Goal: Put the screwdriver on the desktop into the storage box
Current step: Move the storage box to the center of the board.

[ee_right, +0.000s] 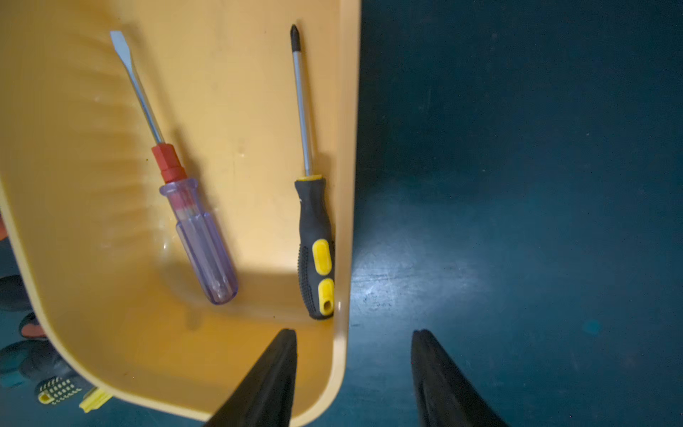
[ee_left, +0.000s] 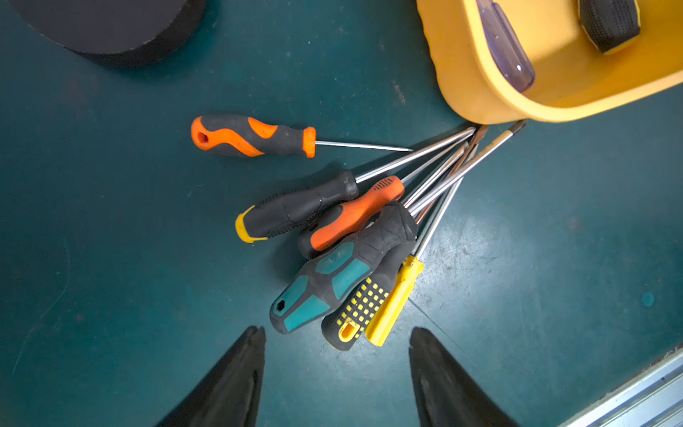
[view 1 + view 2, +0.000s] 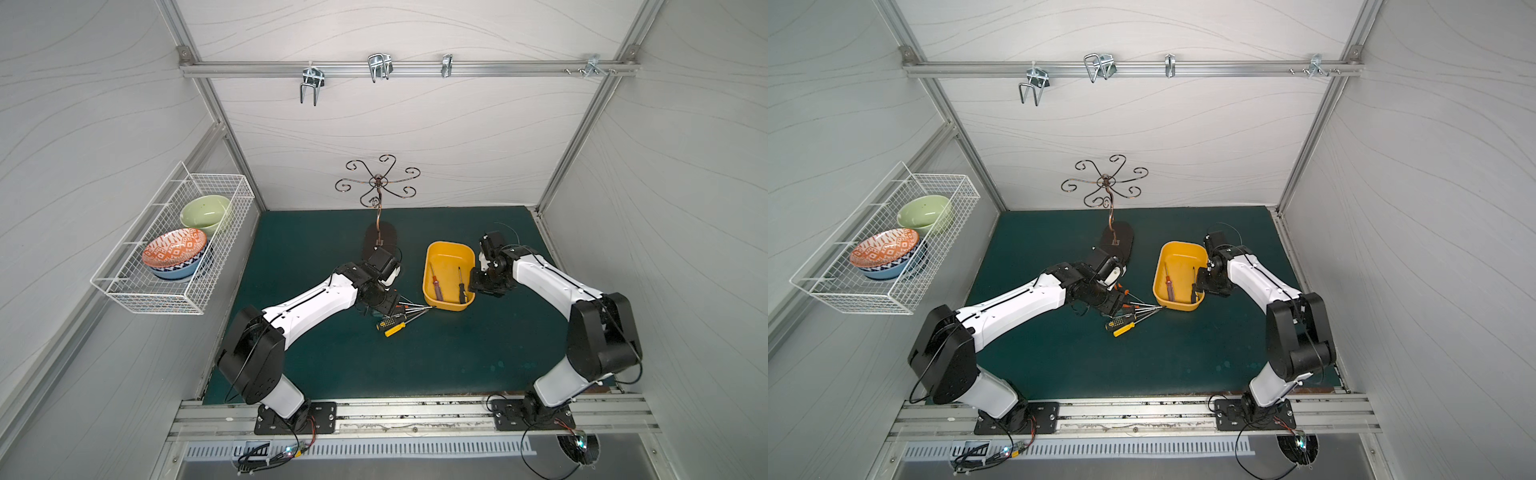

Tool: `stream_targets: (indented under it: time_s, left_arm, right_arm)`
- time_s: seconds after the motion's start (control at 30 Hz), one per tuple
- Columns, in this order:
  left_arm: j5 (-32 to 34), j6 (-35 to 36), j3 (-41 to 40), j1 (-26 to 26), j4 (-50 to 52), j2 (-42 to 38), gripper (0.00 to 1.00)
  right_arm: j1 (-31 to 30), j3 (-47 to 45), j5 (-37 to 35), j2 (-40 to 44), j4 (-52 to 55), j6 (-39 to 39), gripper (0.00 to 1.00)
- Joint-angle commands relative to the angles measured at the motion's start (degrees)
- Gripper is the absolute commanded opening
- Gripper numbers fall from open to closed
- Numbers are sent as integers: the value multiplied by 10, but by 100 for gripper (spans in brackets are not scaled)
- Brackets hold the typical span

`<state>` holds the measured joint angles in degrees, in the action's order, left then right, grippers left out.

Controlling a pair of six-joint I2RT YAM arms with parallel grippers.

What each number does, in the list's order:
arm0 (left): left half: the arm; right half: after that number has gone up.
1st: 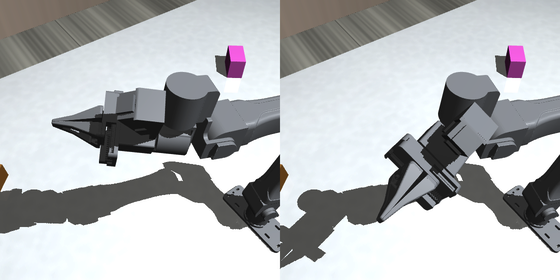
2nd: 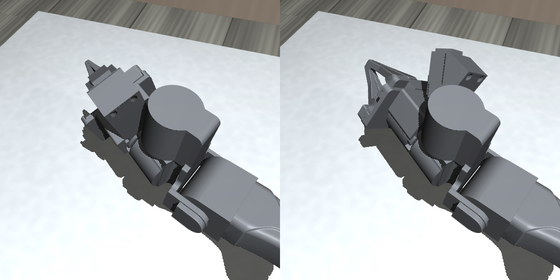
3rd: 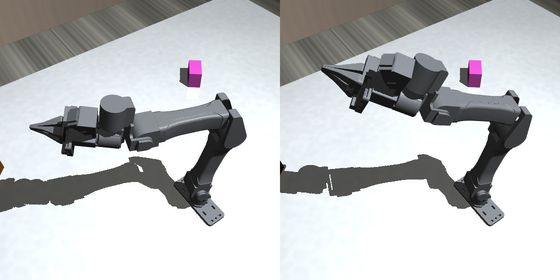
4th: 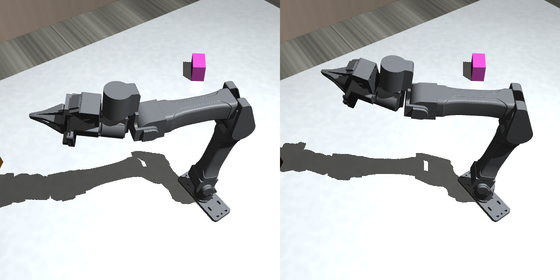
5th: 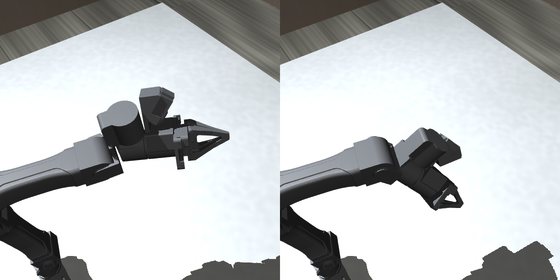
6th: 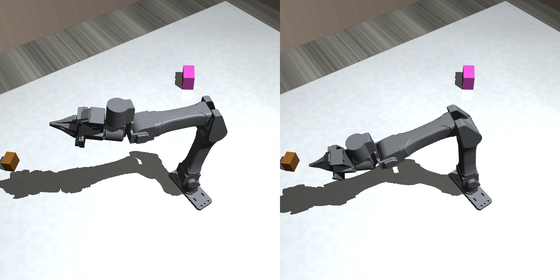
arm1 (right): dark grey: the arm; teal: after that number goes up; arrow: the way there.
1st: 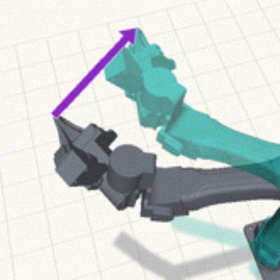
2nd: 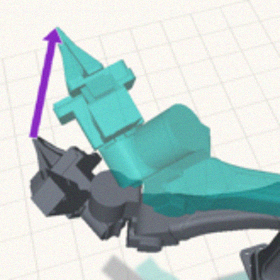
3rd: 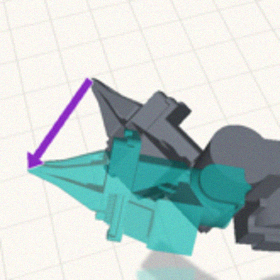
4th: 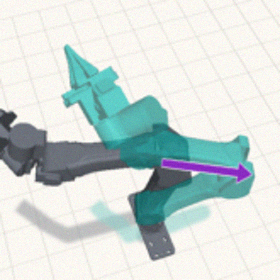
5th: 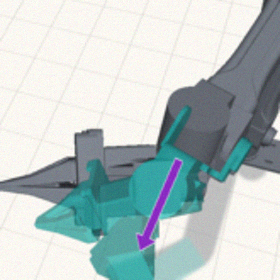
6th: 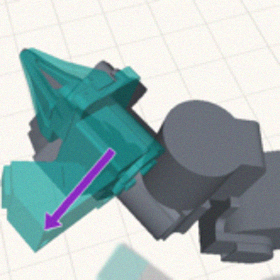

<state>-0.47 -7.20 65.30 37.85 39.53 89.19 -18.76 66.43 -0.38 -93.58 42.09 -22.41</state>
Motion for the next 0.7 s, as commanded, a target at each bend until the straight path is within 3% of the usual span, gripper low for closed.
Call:
stream_targets:
  time_s: [0.0, 0.4, 0.67]
  left_arm:
    - [-1, 0, -15, -6, -13, -3, 65]
    - [39, -41, -71, -12, 25, -94, 65]
    - [40, -48, -89, -12, 35, -130, 65]
  right_arm:
    - [-7, 26, -7, -28, 0, 15, 51]
    - [-44, 106, -27, -108, 15, 28, 31]
    - [-65, 168, -34, -154, 26, 25, 28]
